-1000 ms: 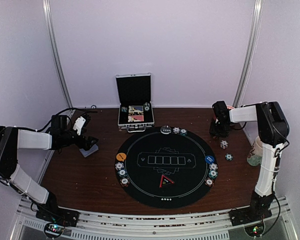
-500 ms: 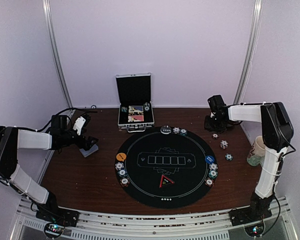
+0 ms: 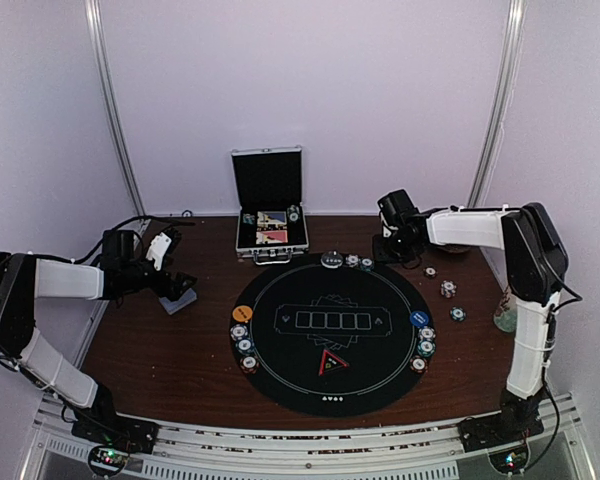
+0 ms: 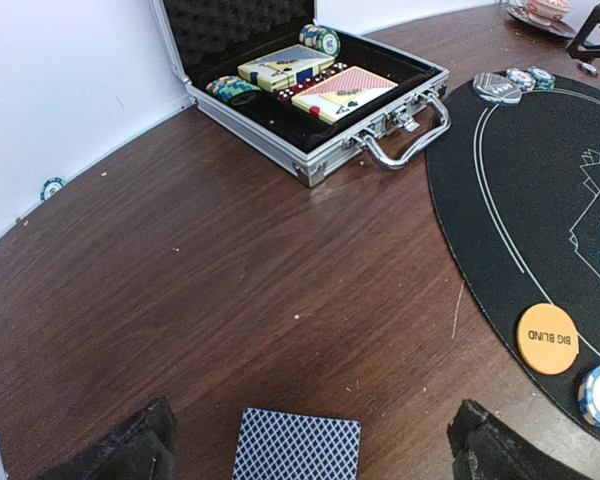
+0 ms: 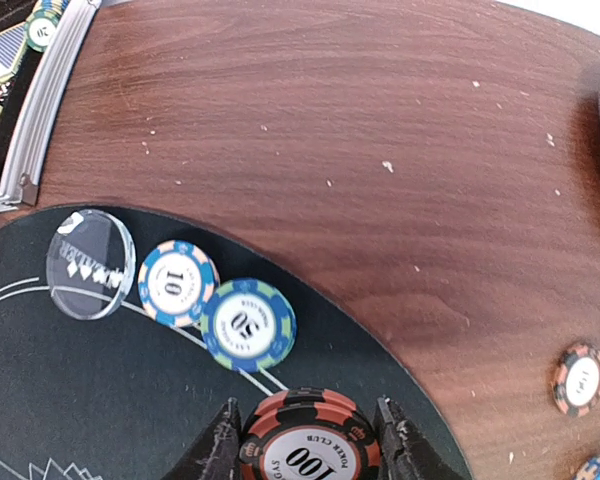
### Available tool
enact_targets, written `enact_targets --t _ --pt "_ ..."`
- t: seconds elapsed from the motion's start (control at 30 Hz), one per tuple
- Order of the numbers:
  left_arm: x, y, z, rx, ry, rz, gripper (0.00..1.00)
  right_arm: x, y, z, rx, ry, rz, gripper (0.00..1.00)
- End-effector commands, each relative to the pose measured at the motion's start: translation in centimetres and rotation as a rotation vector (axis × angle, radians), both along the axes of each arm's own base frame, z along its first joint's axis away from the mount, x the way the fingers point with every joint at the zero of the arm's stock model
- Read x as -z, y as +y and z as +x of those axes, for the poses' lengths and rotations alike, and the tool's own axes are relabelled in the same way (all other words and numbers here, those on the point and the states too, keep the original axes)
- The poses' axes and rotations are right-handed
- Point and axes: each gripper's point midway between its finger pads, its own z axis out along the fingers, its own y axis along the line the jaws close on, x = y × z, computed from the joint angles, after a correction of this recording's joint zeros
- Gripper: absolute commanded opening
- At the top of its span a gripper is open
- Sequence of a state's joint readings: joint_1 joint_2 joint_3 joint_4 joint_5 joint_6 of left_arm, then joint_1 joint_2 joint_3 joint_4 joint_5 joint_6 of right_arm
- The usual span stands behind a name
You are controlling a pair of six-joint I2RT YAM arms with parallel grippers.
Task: Distribute texas hold em gaming equipment
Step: Pick up the pile of poker chips from the pile of poker chips, then place the poker chips pile in the dealer area.
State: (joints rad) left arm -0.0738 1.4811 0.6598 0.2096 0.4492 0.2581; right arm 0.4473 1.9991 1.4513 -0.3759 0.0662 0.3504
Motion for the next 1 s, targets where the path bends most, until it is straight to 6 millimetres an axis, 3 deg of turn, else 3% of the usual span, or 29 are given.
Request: enact_targets --t 0.0,0.37,0.97 --pt "-1.1 0.1 0.9 -0.004 -0.043 -0.005 0.98 0.9 0.2 1.1 -0.007 0.015 -0.028 0.34" --pt "-1.0 0.1 1.0 -0.004 -0.040 -0.005 0.98 2.6 0.5 1.8 -0.011 0.041 -0.044 0.35" --pt "-0.9 0.1 1.0 -0.004 -0.037 -0.004 0.98 3.1 -0.1 2.1 -0.001 0.047 -0.067 0.38"
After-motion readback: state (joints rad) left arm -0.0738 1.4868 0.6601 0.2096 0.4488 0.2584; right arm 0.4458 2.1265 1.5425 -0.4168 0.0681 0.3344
